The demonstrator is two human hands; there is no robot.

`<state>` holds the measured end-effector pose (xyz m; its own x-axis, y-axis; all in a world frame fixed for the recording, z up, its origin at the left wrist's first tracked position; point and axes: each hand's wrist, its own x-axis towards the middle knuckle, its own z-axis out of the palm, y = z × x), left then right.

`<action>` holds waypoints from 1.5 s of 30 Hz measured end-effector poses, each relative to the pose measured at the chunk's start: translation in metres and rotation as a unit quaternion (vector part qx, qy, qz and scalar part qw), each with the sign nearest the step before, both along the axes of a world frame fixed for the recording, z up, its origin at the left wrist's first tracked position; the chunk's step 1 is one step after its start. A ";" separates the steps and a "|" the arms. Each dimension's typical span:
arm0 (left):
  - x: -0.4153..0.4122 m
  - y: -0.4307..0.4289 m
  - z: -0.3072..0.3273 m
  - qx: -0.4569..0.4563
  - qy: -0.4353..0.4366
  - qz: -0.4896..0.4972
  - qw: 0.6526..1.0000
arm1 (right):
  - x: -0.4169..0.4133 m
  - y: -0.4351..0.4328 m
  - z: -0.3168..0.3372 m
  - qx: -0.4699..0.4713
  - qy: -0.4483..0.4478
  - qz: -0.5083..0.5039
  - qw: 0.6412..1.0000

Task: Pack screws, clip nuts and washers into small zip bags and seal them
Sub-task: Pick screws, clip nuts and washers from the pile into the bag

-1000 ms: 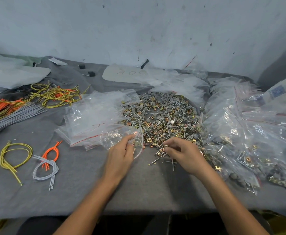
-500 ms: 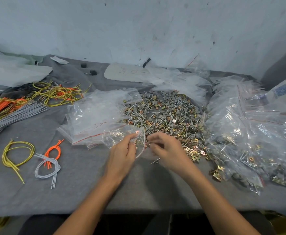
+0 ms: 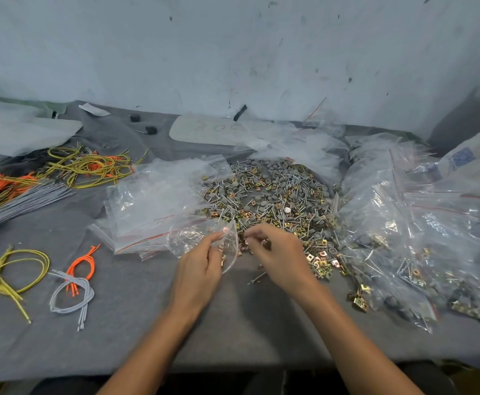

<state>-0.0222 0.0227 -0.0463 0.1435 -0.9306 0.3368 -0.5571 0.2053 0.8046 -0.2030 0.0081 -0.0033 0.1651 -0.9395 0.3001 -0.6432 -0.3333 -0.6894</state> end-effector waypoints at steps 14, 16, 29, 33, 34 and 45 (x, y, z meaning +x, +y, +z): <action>0.000 -0.001 -0.001 0.006 0.013 0.001 1.000 | -0.017 -0.023 0.022 0.137 0.179 0.069 0.972; 0.000 -0.001 -0.002 0.001 0.012 0.000 1.000 | -0.021 -0.015 0.019 0.158 0.238 0.130 0.949; 0.000 -0.001 -0.003 -0.011 -0.012 -0.009 1.000 | 0.004 0.015 0.011 0.055 0.110 0.076 0.990; -0.001 -0.002 -0.003 -0.018 -0.015 -0.011 1.000 | 0.033 0.010 0.012 -0.007 0.154 0.042 0.987; 0.000 -0.002 -0.003 -0.017 -0.011 -0.009 1.000 | 0.038 0.008 0.011 -0.017 0.170 0.030 0.985; 0.002 -0.002 -0.003 -0.005 0.026 0.002 1.000 | 0.047 0.008 0.001 -0.020 0.173 0.007 0.985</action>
<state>-0.0207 0.0203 -0.0494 0.1659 -0.9261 0.3388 -0.5149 0.2117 0.8307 -0.1564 0.0158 -0.0027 0.2773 -0.9247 0.2608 -0.8324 -0.3668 -0.4154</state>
